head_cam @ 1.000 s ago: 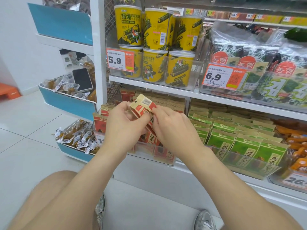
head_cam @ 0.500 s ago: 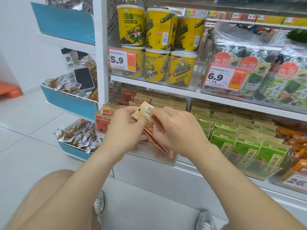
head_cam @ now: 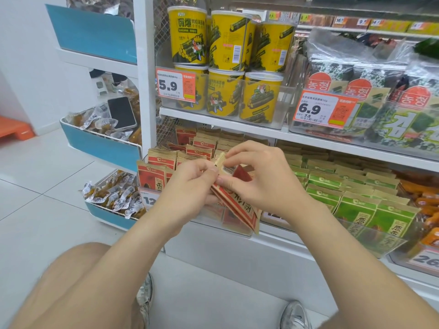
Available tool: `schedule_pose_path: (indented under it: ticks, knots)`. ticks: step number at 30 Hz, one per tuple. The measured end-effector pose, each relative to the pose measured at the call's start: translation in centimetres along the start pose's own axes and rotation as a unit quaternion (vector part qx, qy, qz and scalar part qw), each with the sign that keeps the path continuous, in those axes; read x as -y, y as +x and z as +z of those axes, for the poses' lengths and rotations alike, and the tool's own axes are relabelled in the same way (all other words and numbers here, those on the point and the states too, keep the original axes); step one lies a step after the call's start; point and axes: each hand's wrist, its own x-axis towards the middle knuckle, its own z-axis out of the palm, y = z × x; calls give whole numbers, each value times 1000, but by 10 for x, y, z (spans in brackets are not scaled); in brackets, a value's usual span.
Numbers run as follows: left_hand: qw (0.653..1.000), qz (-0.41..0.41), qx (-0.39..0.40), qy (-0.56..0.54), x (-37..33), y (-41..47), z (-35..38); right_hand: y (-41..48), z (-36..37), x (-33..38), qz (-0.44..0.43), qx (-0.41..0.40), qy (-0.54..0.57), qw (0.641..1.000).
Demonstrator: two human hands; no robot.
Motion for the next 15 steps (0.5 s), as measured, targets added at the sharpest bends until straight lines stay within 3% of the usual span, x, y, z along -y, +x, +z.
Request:
schedule_pose_path:
  ticks: [7, 15]
  knots:
    - [991, -48, 14, -125, -2, 1, 2, -4, 1, 3, -49, -5, -94, 994]
    - [995, -43, 12, -91, -1, 4, 5, -4, 9, 12, -68, -20, -212, 975]
